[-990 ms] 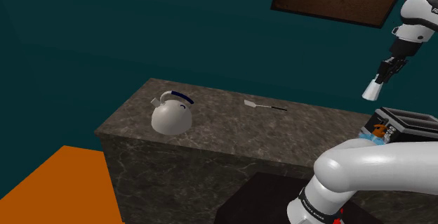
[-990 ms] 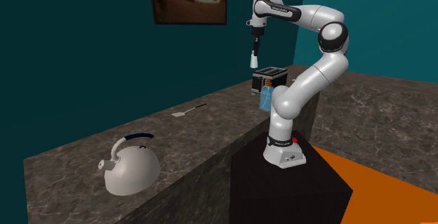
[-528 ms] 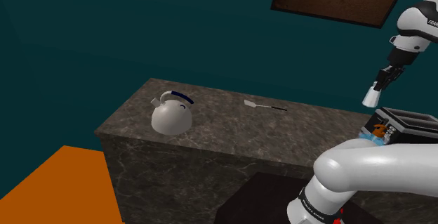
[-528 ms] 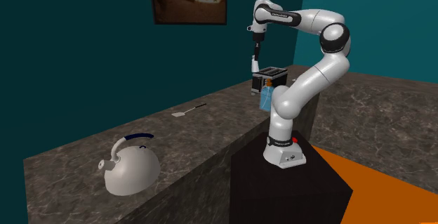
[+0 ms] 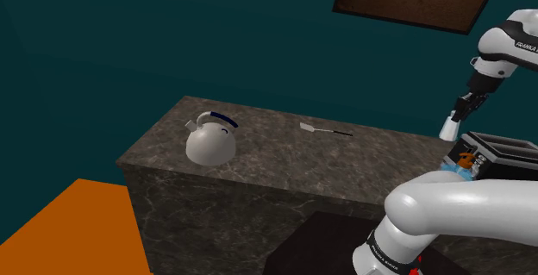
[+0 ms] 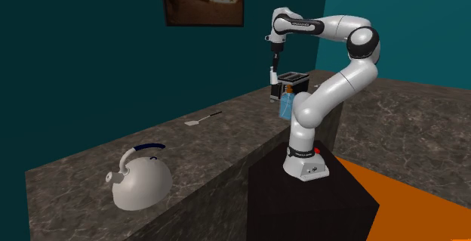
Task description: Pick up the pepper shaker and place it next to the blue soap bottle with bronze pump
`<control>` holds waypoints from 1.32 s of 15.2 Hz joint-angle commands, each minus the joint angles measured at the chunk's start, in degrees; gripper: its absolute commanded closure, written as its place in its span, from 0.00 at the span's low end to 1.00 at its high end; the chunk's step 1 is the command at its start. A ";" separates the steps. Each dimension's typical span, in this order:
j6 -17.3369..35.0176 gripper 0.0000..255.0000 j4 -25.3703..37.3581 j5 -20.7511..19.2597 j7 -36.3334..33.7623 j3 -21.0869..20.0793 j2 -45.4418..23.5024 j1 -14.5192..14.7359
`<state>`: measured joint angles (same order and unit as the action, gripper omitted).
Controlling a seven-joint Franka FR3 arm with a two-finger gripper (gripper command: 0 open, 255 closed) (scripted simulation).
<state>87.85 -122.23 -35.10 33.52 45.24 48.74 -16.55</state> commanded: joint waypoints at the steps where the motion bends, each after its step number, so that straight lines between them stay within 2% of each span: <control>1: 1.31 1.00 -1.61 -0.59 -0.22 0.64 0.45 -0.23; 20: 13.30 1.00 -14.94 -6.68 -2.69 7.59 2.64 -1.92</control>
<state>100.46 -136.66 -41.48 31.03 52.39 51.47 -18.54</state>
